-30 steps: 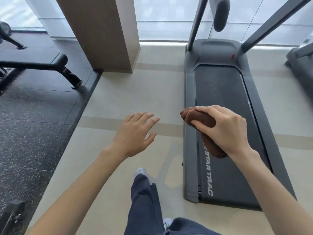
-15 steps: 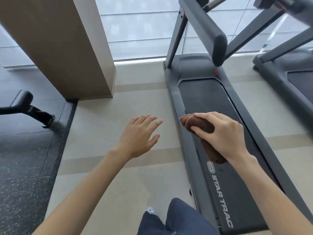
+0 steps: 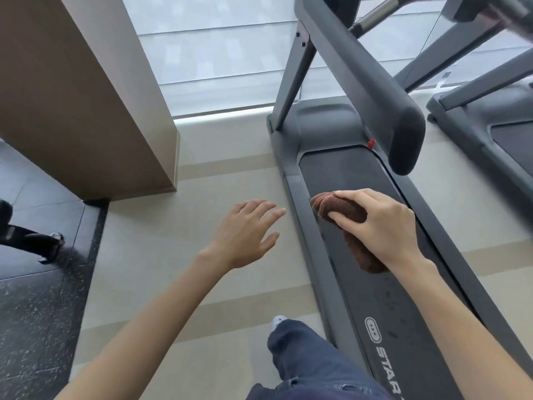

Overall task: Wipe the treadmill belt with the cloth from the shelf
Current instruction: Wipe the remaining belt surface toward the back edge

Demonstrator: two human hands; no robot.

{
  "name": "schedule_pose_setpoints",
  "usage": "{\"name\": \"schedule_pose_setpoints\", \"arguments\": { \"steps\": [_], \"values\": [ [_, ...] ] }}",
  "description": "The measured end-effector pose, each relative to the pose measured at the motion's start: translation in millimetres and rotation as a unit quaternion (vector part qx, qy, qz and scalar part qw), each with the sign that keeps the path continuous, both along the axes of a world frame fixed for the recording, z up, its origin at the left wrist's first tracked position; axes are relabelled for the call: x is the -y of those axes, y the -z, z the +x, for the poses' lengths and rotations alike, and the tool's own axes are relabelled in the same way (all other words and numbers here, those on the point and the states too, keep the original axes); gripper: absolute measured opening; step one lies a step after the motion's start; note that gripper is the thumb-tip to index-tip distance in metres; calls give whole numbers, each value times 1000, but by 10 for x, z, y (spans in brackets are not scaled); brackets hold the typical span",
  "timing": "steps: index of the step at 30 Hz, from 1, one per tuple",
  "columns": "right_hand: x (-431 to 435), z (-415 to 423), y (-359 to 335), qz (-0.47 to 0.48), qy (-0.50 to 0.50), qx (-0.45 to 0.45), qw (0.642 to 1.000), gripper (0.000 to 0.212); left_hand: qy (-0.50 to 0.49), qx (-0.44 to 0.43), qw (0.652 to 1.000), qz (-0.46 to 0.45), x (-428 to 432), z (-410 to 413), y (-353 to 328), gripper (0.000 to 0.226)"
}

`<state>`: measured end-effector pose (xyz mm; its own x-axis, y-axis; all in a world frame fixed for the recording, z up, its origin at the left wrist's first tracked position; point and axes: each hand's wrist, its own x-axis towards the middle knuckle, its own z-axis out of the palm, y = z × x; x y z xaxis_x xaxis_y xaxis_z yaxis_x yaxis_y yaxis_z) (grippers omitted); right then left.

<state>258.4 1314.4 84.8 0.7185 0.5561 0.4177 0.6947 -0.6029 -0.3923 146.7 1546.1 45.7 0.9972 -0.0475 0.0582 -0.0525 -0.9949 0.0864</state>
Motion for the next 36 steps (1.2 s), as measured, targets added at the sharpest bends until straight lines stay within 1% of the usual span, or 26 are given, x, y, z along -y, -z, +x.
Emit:
{"name": "schedule_pose_setpoints", "arguments": {
  "steps": [4,10,13,19,21,24,26,28,31,34,36],
  "values": [
    [-379,563,-15,-12,-12,-8,1000,31,-15,15,1000,-2,-357,624,-51,54],
    [-928,1035,86,-23,-14,-16,1000,33,11,12,1000,-10,-884,1276,23,53],
    [-1216,1303,156,-40,1,-20,999,34,23,8,999,-24,-1239,1574,125,53],
    [-1998,1879,320,-42,61,-36,997,29,80,8,997,-17,-2122,2249,309,50],
    [-2336,2038,411,-61,76,-43,994,28,112,-2,994,-11,-2471,2502,363,50],
    [-2792,2233,559,-110,72,-71,989,35,133,-16,991,-31,-2890,2873,451,50],
    [-3012,2403,659,-116,90,-78,986,38,152,-19,988,-31,-3109,3114,536,49],
    [-3184,2606,662,-117,106,-86,984,34,165,-29,985,-42,-3276,3360,601,51],
    [-3330,2905,661,-109,142,-91,980,27,179,-59,980,-68,-3437,3654,694,60],
    [-3404,3184,761,-94,166,-89,978,27,190,-42,979,-64,-3524,3942,883,57],
    [-3429,3347,936,-93,168,-81,978,34,198,-29,978,-63,-3549,4142,1088,53]
  ]
}}
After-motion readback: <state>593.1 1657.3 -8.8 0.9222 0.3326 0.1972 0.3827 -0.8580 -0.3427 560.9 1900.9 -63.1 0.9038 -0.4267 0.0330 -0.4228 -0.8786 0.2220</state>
